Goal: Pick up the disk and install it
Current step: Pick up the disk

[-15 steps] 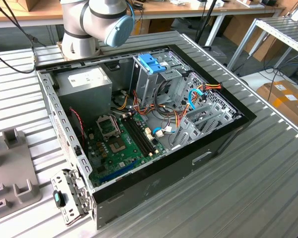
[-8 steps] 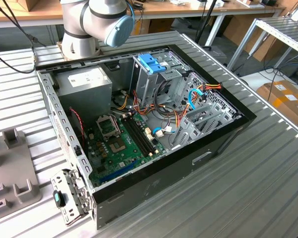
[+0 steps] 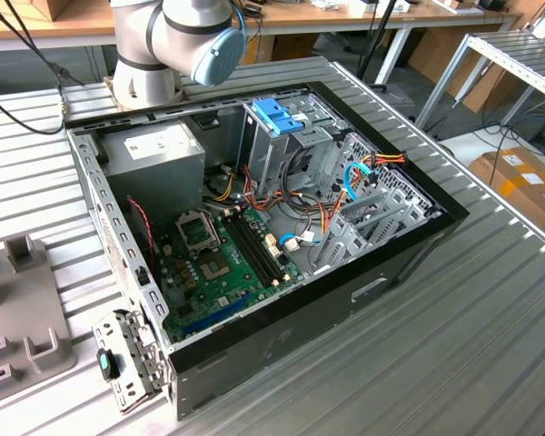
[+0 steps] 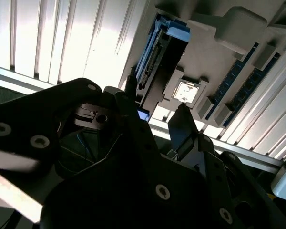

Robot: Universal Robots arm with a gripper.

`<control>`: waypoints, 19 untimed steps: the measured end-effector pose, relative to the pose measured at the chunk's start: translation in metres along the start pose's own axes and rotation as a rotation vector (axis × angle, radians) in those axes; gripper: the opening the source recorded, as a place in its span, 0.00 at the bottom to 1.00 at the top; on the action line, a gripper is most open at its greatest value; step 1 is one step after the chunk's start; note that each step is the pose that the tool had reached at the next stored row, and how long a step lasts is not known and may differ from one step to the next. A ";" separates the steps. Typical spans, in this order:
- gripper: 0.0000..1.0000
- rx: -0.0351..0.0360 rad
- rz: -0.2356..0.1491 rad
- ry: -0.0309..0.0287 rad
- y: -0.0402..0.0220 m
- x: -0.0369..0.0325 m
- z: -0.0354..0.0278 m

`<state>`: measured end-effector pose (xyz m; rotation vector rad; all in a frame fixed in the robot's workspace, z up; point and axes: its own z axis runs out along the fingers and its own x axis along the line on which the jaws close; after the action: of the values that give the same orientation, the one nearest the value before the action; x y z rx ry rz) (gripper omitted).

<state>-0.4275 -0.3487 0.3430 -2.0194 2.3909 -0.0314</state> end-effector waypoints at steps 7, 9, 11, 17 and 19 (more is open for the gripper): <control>0.54 -0.0006 -0.010 -0.0012 0.0016 0.0003 0.0080; 0.54 -0.0002 -0.013 -0.0014 0.0022 0.0004 0.0093; 0.54 -0.0002 -0.015 -0.0014 0.0025 0.0004 0.0099; 0.54 -0.0002 -0.015 -0.0014 0.0025 0.0004 0.0101; 0.54 -0.0001 -0.015 -0.0015 0.0025 0.0004 0.0102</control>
<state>-0.4299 -0.3488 0.3327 -2.0367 2.3750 -0.0299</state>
